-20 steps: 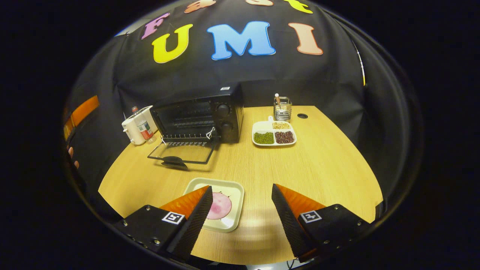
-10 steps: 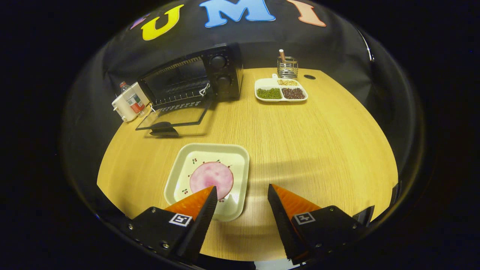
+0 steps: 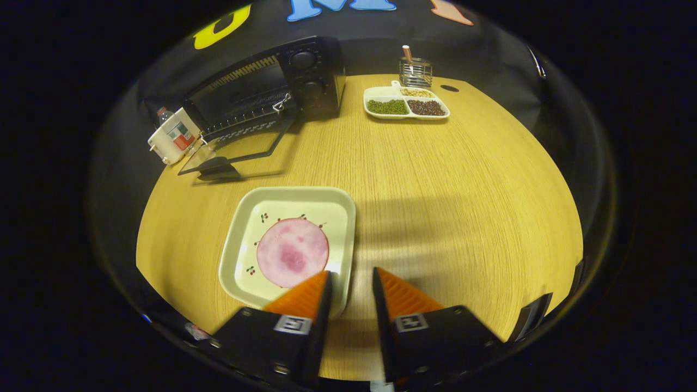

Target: Open the electric oven with the left hand, put the food in, and close the electric oven.

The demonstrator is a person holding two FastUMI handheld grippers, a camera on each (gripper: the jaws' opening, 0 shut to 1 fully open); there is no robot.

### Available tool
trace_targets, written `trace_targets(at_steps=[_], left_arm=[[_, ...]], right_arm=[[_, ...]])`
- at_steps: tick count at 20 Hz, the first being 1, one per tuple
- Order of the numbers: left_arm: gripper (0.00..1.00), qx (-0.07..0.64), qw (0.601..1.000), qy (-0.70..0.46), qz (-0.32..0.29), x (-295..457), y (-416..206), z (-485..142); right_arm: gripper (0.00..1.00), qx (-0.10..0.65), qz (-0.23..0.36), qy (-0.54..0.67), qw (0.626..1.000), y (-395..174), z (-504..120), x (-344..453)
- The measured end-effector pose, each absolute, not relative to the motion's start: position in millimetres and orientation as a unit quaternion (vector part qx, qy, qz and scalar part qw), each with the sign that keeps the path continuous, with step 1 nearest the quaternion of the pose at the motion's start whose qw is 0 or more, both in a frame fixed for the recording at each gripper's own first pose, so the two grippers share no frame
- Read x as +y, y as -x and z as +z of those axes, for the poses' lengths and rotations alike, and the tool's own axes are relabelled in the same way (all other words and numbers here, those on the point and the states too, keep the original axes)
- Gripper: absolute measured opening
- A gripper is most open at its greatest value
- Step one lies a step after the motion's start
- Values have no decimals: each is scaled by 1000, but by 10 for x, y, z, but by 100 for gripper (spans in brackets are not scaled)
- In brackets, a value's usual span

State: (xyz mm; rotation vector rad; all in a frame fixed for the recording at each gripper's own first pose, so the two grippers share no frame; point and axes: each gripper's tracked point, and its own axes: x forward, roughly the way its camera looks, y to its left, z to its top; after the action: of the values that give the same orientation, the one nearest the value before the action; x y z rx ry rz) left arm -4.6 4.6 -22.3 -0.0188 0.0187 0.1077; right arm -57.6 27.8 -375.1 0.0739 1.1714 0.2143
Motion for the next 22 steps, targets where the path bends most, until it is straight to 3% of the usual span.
trace_targets(at_steps=[1, 3, 5, 7, 15, 16, 18, 20, 22], left_arm=[[99, 8, 998, 9, 54, 51, 37, -213], [94, 7, 998, 9, 54, 57, 4, -228], [94, 8, 998, 8, 54, 68, -6, -240], [99, 8, 998, 12, 53, 68, -24, -234], [99, 9, 998, 12, 57, 134, -88, -283], [94, 10, 998, 13, 56, 131, -104, -294], [99, 13, 998, 18, 55, 127, -127, -318], [95, 13, 998, 20, 54, 125, -114, -319], [99, 13, 998, 16, 54, 133, -132, -345]], right_arm=[[19, 551, 106, -33, 827, 581, -3763, 318], [22, 555, 104, -19, 825, 585, -3669, 290], [8, 563, 115, -26, 818, 565, -3742, 352], [1, 569, 115, -40, 813, 561, -3764, 380], [1, 564, 122, -138, 805, 523, -3520, 576], [1, 565, 123, -132, 805, 513, -3513, 574], [1, 585, 128, -154, 785, 581, -3532, 624], [2, 603, 125, -175, 768, 658, -3546, 680], [3, 606, 126, -161, 769, 718, -3557, 689]])
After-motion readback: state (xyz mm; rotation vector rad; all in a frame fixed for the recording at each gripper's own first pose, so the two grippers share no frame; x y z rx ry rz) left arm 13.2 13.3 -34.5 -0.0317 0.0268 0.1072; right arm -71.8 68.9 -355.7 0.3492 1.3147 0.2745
